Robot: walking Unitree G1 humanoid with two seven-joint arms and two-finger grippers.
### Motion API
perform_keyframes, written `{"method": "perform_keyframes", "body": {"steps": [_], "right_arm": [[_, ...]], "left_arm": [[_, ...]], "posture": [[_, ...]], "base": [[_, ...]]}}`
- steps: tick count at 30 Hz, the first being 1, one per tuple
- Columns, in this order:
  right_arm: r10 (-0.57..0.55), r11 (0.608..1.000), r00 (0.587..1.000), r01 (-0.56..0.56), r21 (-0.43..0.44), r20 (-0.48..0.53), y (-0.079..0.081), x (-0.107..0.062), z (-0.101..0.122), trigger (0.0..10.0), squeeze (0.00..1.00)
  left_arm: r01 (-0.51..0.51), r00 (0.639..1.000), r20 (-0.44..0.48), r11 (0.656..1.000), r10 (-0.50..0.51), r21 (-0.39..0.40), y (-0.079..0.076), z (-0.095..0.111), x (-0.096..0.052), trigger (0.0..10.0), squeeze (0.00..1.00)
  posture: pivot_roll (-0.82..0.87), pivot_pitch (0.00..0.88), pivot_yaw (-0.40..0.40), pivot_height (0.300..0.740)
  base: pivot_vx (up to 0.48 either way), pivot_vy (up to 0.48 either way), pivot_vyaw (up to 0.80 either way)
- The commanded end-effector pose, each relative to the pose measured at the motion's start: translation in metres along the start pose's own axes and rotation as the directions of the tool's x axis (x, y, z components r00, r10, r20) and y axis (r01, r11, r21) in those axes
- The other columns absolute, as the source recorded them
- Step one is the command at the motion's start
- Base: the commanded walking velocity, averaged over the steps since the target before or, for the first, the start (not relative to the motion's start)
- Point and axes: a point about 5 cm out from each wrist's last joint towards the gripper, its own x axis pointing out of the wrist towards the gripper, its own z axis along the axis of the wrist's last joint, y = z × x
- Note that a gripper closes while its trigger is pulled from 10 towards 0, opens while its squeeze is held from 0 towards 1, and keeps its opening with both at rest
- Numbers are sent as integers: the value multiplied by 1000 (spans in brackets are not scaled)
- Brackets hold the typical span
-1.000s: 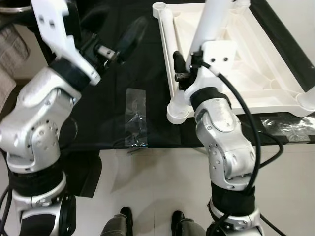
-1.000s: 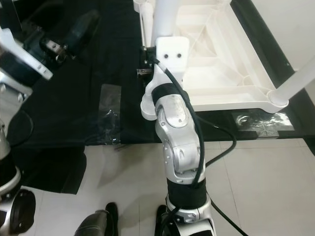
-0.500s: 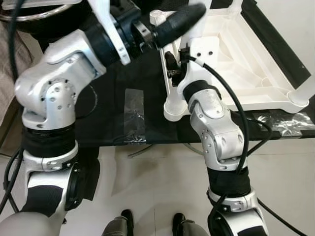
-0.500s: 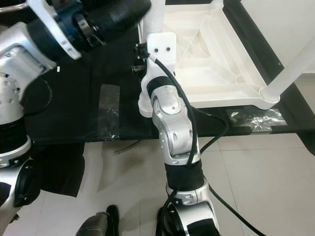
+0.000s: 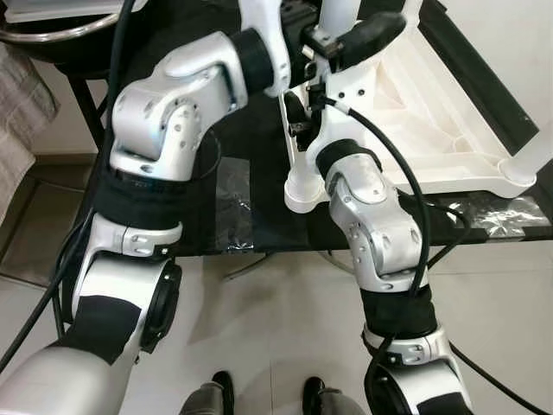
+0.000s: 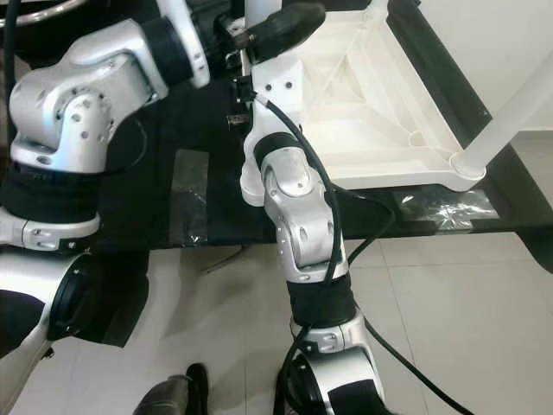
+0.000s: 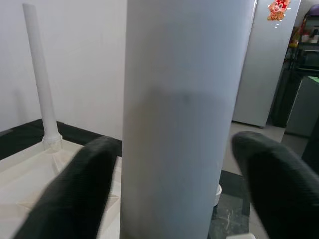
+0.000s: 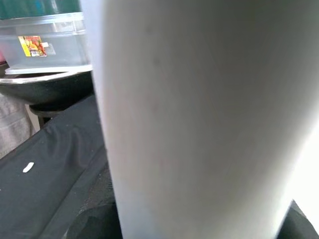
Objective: Building children table
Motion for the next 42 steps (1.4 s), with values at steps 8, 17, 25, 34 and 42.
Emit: {"method": "perform_keyframes", "body": {"steps": [8,17,25,34,42], "right_arm": [[-5,1000,972,11,27,-234,-4,-2,-53,10000,0],[161,987,980,-156,48,-113,-20,5,-31,10000,1000],[390,920,920,-388,50,-31,-54,15,-3,10000,1000],[761,648,649,-759,-72,12,-84,14,28,10000,0],[883,468,469,-881,-72,-1,-91,18,41,10000,0]], "left_arm": [[4,999,-37,996,0,93,10,10,-1,0,0],[42,995,-99,991,-29,129,11,4,0,0,0],[56,993,-106,991,-43,125,10,3,1,0,0],[83,991,-117,990,-69,111,9,1,2,0,0],[115,986,-134,988,-101,100,5,-2,4,0,0]], "posture": [[118,264,4,740],[119,269,-1,740],[118,280,0,740],[132,295,12,740],[153,304,31,740]], "base": [[0,0,0],[0,0,0],[0,0,0],[0,0,0],[0,0,0]]}}
